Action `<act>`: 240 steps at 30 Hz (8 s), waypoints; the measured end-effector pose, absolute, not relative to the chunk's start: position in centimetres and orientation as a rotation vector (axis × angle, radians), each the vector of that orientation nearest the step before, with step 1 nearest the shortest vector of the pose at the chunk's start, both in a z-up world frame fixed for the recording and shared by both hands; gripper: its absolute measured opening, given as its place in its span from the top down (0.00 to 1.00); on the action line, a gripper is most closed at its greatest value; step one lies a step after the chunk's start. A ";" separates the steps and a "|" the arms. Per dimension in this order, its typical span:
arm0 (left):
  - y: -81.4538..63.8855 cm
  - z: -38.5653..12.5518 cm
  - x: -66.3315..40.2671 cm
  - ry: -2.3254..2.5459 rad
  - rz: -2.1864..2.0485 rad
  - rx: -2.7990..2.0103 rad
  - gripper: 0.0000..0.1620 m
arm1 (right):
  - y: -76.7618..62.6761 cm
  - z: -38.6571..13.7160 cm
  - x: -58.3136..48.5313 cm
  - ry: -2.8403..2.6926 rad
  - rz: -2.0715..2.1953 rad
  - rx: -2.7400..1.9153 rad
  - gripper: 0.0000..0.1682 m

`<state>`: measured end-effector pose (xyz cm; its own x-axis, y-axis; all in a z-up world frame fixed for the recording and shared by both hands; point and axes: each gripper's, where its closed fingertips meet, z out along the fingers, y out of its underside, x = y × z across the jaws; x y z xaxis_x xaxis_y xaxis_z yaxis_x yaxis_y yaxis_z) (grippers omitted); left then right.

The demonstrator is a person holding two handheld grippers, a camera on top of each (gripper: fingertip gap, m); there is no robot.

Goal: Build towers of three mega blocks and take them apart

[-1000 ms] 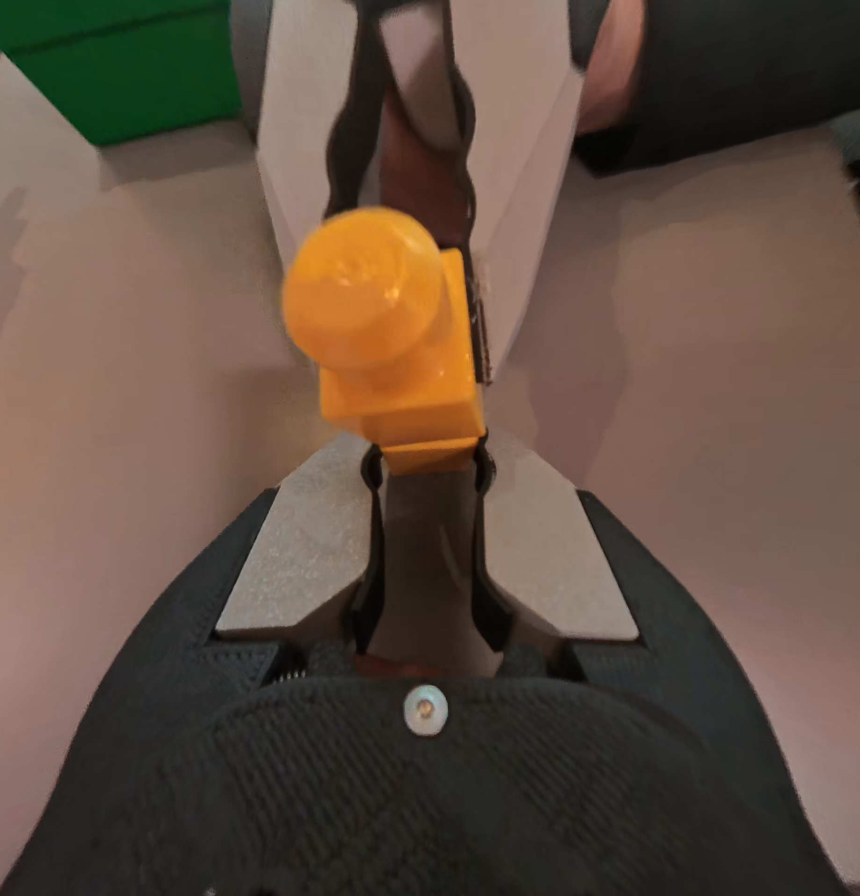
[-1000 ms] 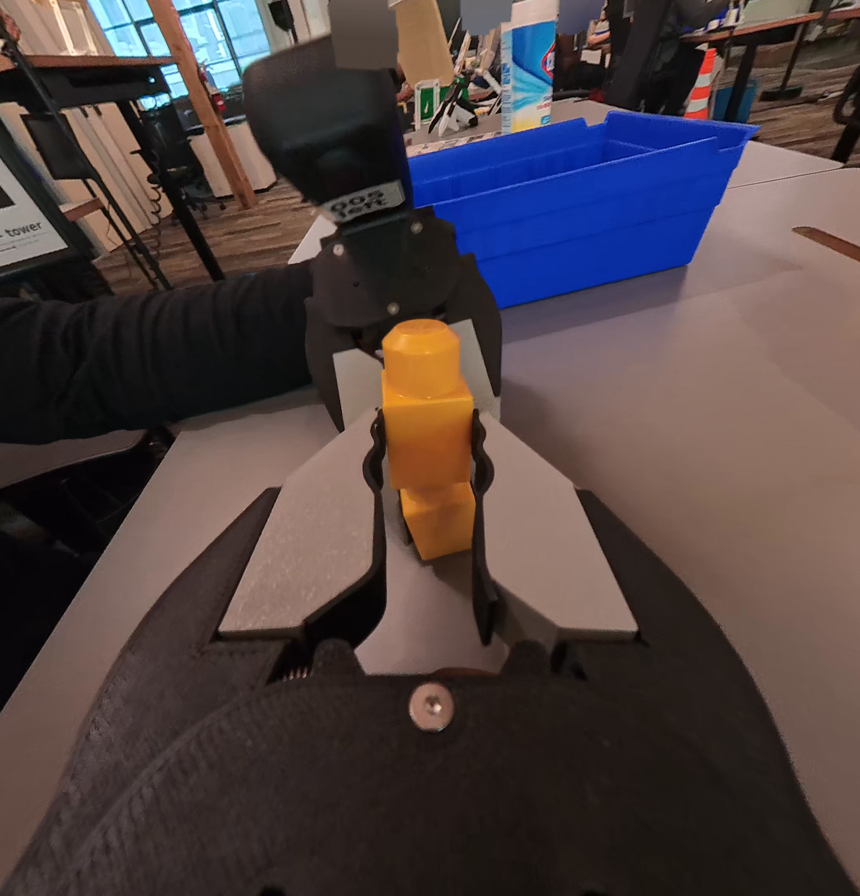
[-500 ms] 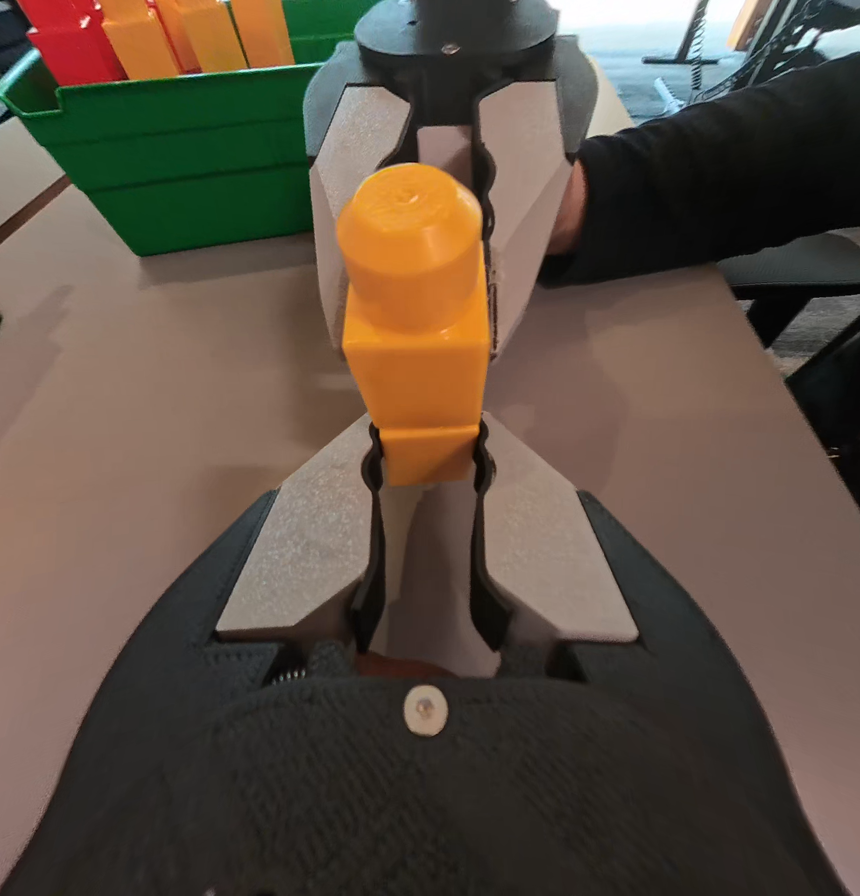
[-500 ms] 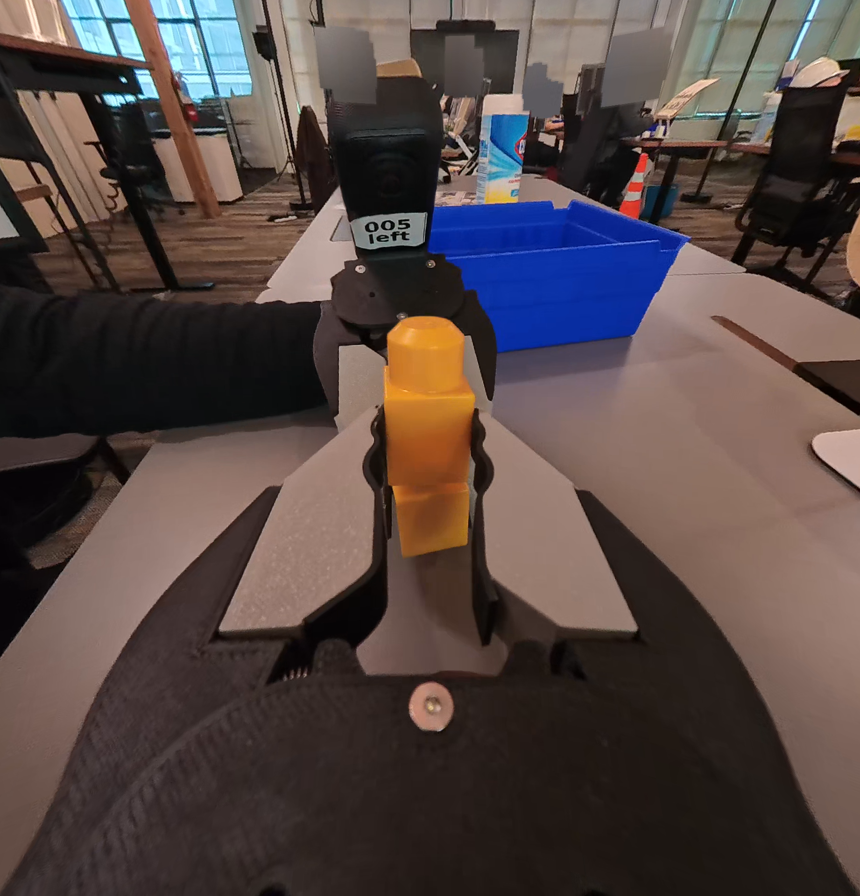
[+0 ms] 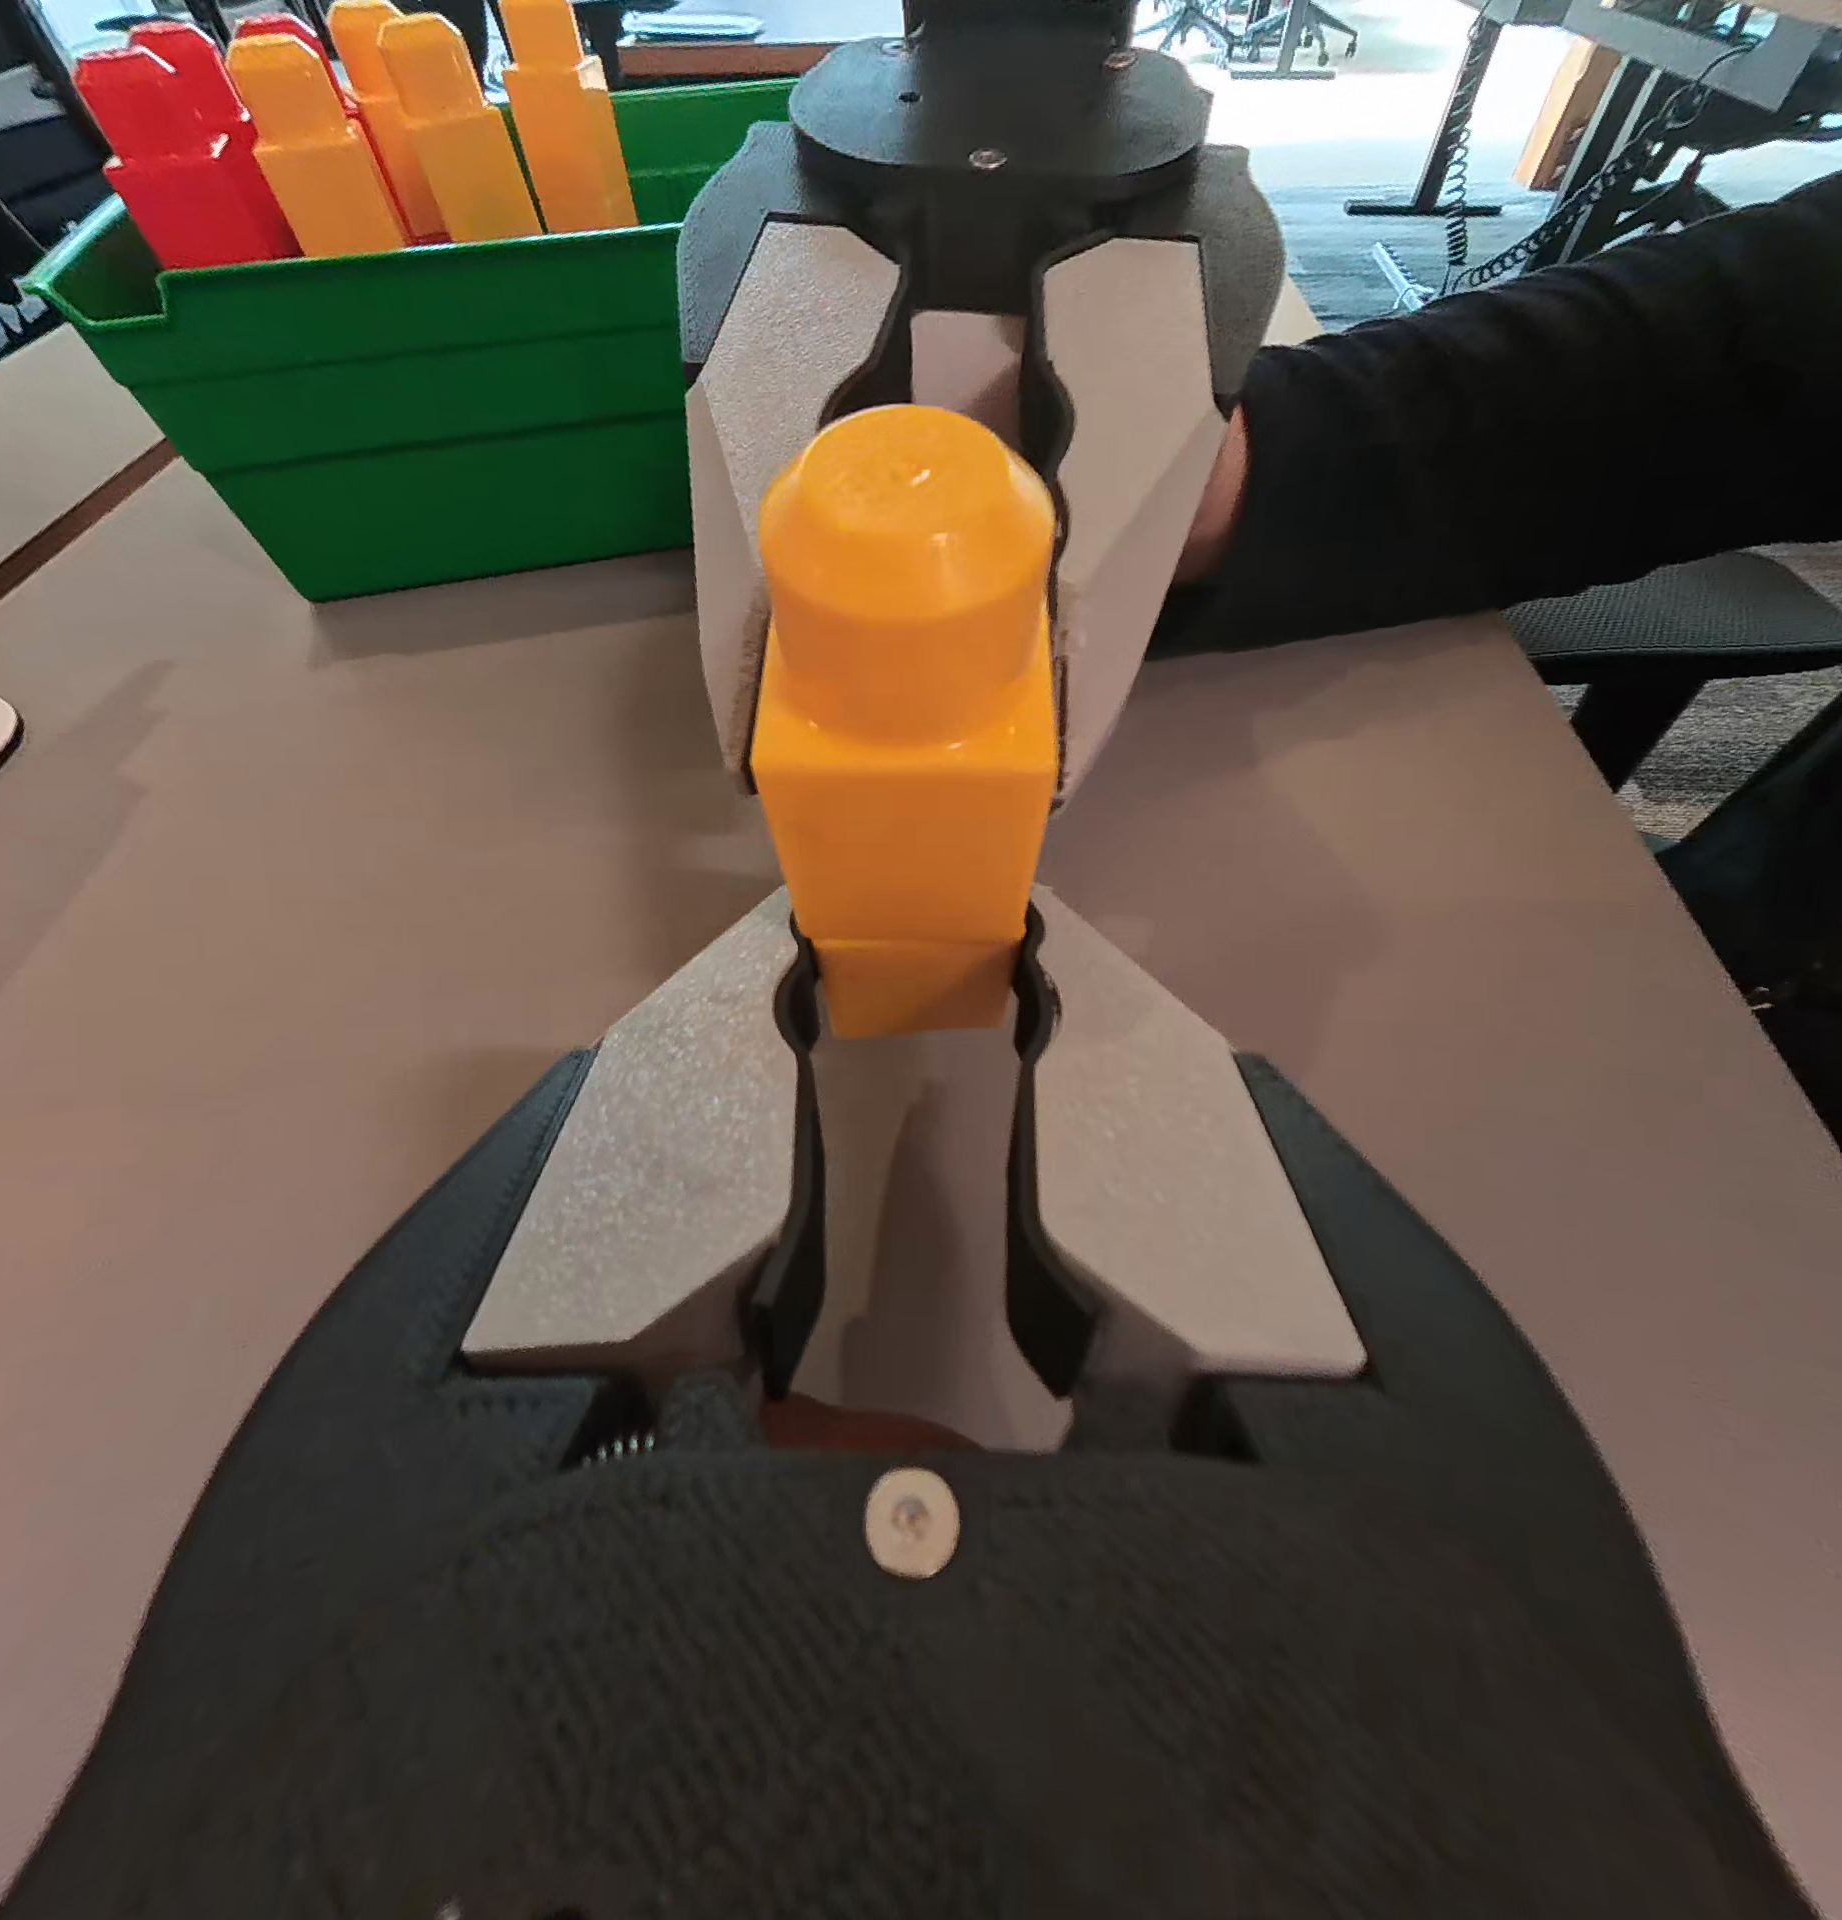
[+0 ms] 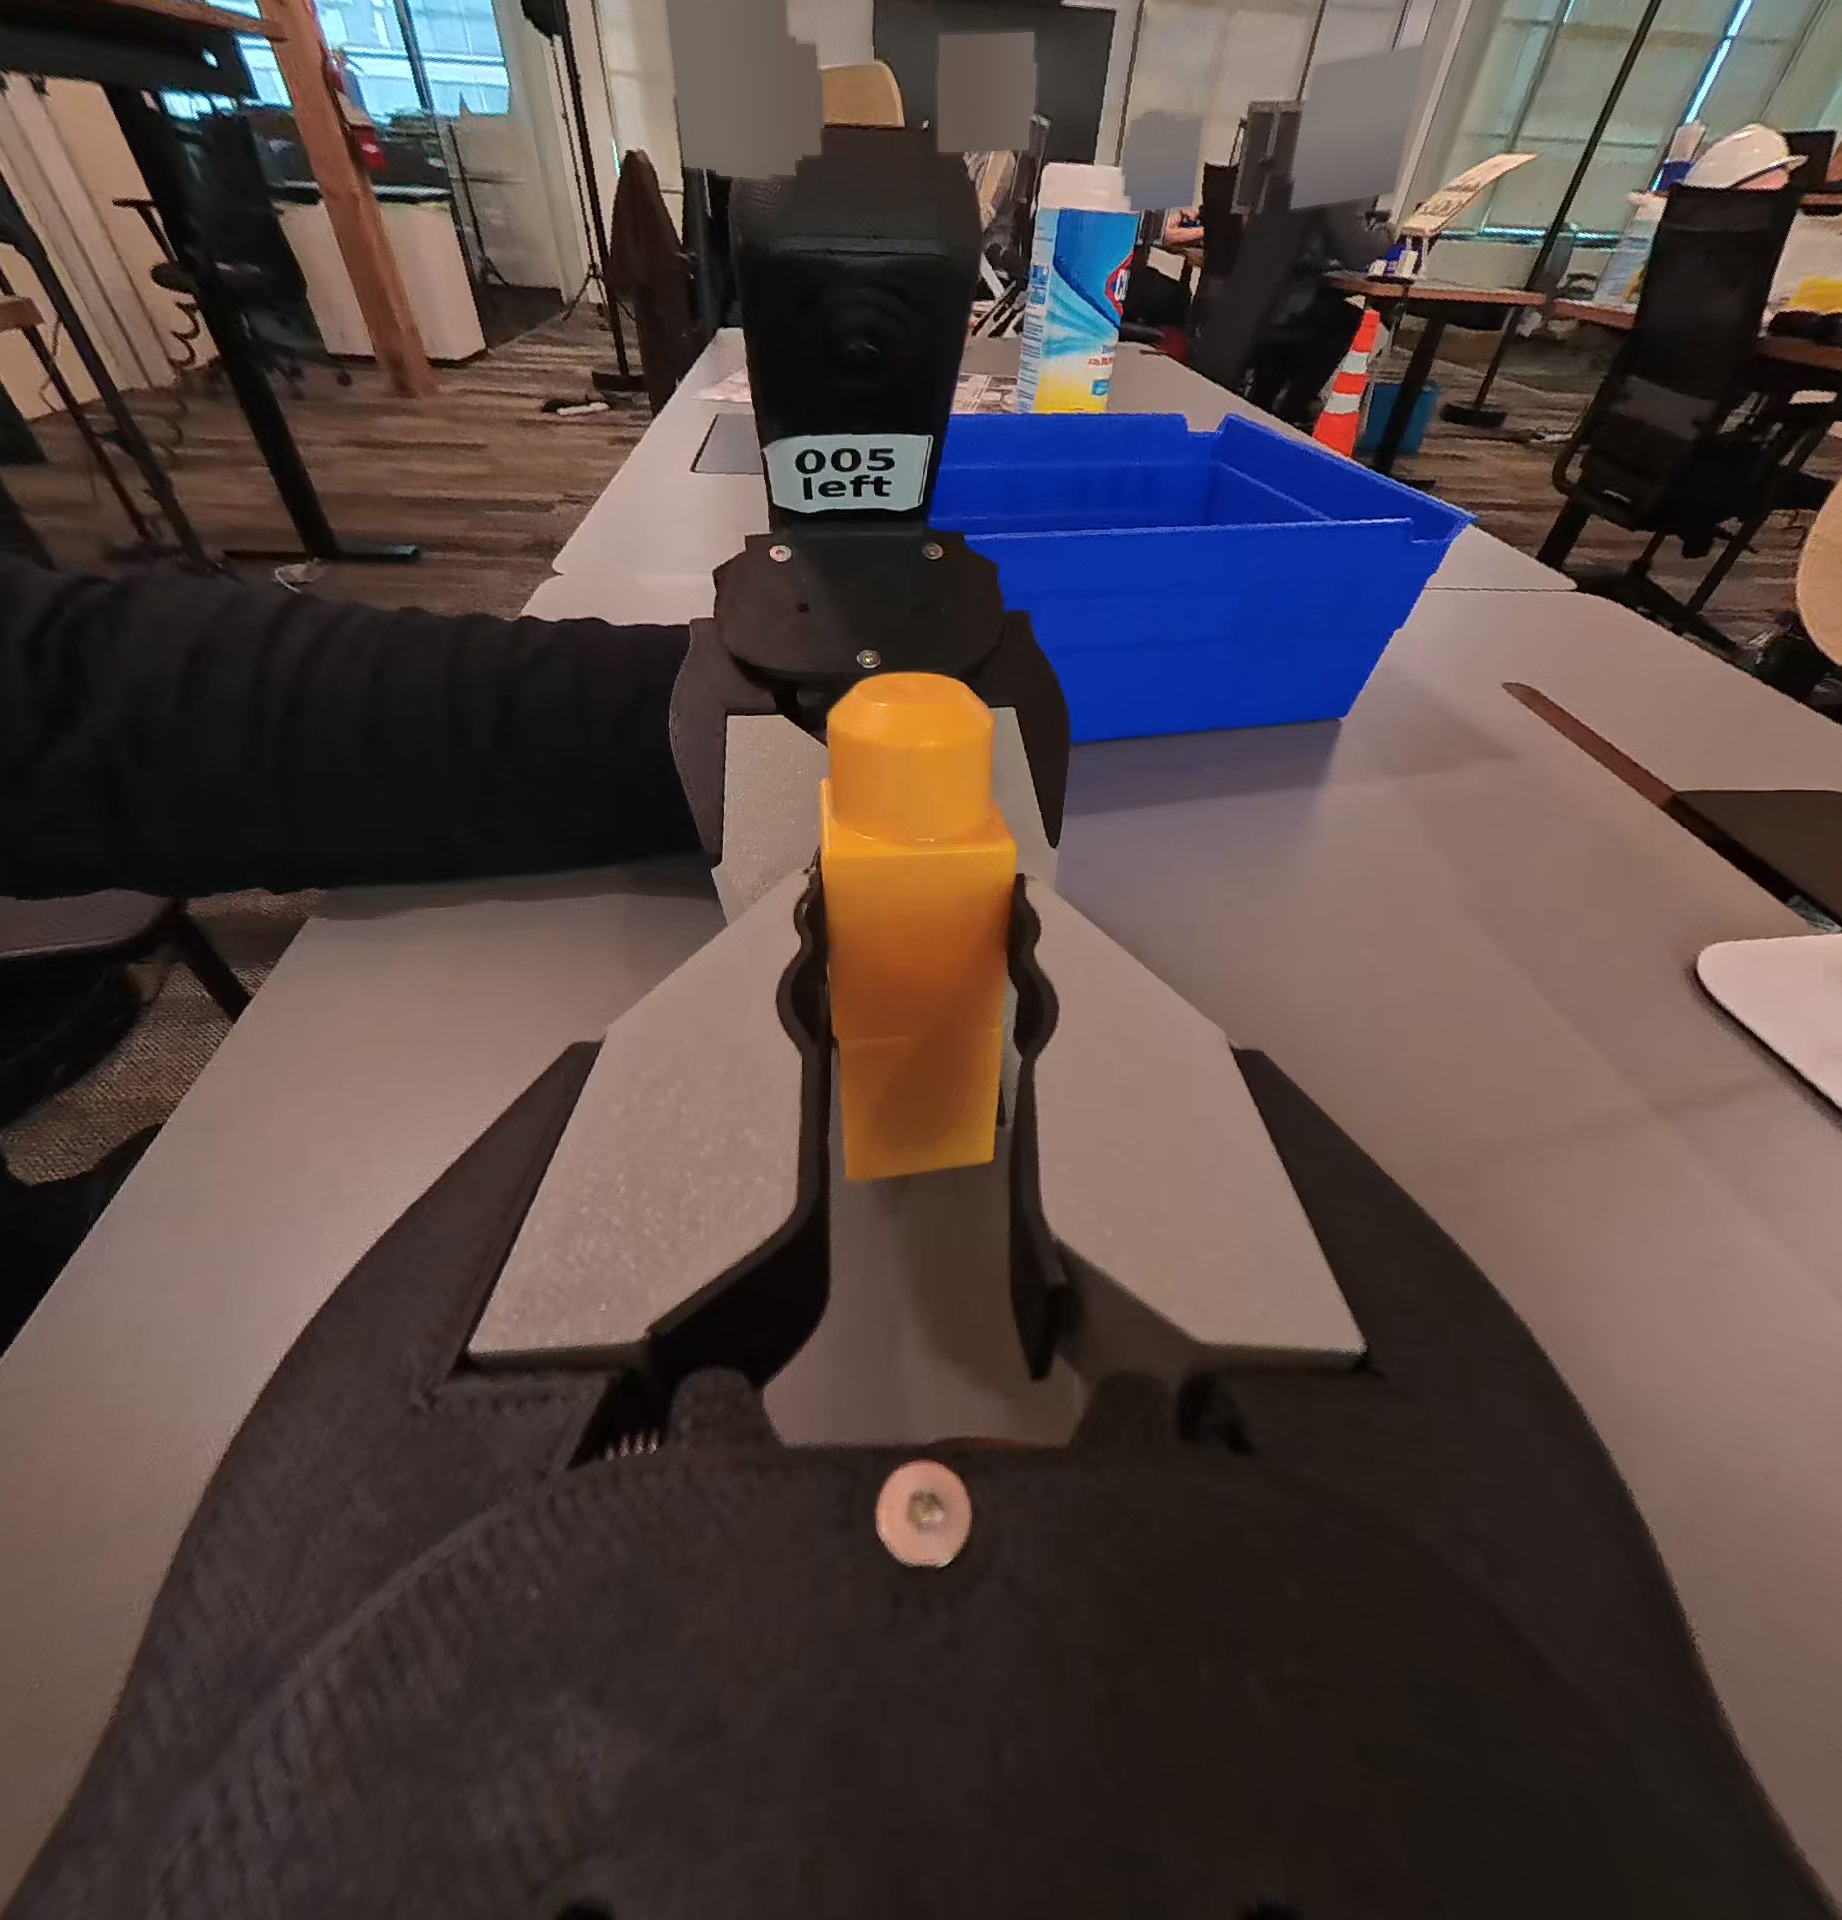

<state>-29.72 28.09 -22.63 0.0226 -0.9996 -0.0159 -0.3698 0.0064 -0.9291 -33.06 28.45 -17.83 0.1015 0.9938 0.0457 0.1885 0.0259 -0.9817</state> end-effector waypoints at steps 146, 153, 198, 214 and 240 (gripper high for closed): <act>25.5 -21.1 -36.3 2.227 0.170 -1.639 0.80 | 25.9 -22.9 -36.4 -1.509 0.648 -1.412 0.79; 26.3 -23.2 -37.1 2.278 0.225 -1.689 0.80 | 25.8 -23.1 -36.3 -1.535 0.637 -1.404 0.81; 27.7 -21.5 -32.6 1.173 -0.794 -1.573 0.71 | 27.6 -18.3 -33.7 -1.263 1.033 -1.398 0.81; 26.0 -20.0 -31.8 1.159 -0.958 -1.499 0.76 | 25.7 -18.3 -34.1 -1.303 1.214 -1.350 0.81; 25.6 -22.1 -31.3 1.271 -0.867 -1.564 0.79 | 25.4 -17.3 -34.5 -1.286 1.204 -1.339 0.85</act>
<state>-31.25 25.60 -22.05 0.2210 -0.9750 -0.0246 -0.3333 -0.0518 -0.9414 -34.53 25.36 -17.33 -0.0140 0.9980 -0.0609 0.1264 -0.0587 -0.9902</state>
